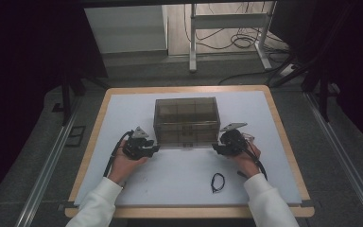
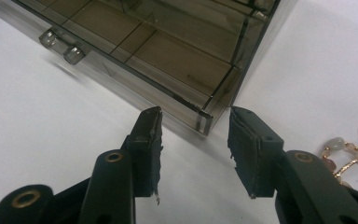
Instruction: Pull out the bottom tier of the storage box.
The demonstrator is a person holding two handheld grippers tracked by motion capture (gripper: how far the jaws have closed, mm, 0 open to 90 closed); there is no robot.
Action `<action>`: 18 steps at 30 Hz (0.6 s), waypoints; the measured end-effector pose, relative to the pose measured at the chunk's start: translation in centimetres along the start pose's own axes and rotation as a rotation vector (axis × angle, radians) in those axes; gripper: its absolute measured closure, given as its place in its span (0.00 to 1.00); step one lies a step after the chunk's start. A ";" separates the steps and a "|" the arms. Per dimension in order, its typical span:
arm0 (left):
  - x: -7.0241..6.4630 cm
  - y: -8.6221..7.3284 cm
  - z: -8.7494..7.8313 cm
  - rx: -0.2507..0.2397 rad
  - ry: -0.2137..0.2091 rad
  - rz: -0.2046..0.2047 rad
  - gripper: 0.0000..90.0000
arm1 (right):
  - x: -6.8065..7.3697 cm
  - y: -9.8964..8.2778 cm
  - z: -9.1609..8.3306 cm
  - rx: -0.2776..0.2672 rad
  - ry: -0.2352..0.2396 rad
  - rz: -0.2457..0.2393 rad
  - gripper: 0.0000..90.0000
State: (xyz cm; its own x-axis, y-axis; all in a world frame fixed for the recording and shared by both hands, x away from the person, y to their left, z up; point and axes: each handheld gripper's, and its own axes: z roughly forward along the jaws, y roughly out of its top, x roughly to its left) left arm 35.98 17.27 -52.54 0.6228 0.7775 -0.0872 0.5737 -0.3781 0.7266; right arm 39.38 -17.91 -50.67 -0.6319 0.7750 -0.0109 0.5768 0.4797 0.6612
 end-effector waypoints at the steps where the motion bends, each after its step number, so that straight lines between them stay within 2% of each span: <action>1: 0.0 0.0 0.1 0.001 -0.001 0.000 0.70 | 0.0 0.0 0.1 0.001 0.000 -0.001 0.62; 18: 0.3 0.0 0.8 0.008 -0.011 -0.006 0.81 | 0.0 -0.1 0.6 -0.004 -0.003 -0.020 0.72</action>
State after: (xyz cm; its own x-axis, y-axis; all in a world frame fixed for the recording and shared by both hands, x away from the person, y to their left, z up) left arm 36.61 17.12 -53.14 0.6249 0.7744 -0.0988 0.5817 -0.3775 0.7205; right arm 39.62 -17.69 -51.12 -0.6414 0.7667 -0.0266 0.5622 0.4934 0.6637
